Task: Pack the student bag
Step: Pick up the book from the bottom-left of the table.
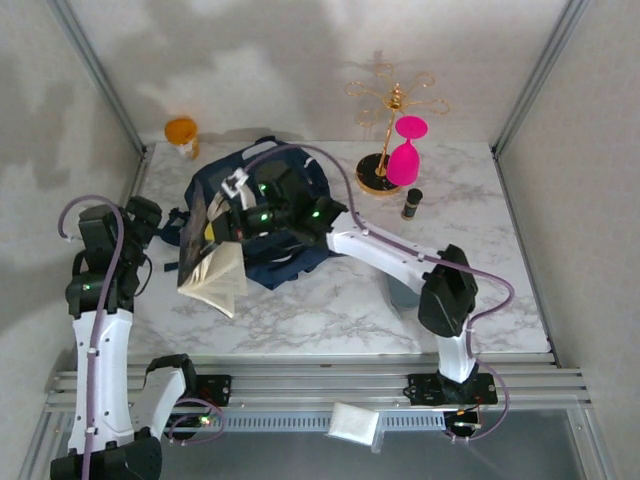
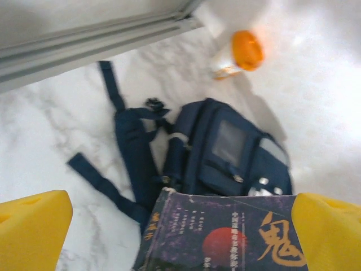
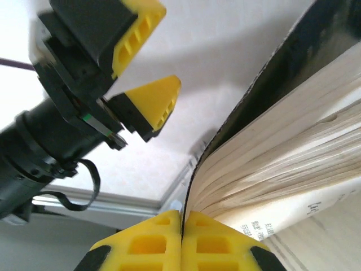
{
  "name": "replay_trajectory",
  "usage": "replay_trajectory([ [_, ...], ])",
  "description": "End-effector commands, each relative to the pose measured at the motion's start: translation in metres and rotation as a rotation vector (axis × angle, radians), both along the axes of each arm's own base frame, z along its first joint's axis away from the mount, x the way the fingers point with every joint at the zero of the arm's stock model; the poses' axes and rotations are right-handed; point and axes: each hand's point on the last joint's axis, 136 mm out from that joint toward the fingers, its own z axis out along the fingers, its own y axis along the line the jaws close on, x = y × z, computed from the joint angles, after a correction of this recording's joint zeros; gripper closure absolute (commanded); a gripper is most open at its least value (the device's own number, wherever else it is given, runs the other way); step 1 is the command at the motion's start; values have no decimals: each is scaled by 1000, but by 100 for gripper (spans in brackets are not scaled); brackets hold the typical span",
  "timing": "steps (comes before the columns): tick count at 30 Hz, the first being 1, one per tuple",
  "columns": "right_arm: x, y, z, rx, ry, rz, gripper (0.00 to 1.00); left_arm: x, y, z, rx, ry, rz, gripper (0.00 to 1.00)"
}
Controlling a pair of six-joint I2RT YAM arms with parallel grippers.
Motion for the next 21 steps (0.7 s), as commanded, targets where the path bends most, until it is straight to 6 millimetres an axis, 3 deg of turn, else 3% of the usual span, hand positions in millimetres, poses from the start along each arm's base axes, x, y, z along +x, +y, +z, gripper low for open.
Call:
replay_trajectory([
  [1,5,-29,100,219,-139,-24,100,8,-24,8,-45,9,-149,1],
  [8,34,-77,135,275,-211,-80,100,37,-80,23,-264,-185,-396,1],
  [17,62,-104,120,289,-196,-38,100,70,-165,17,-527,-360,-570,1],
  [19,61,-104,114,293,-184,-30,100,76,-175,6,-570,-354,-567,1],
  [21,75,-113,108,294,-176,-43,100,78,-177,-9,-610,-340,-533,1],
])
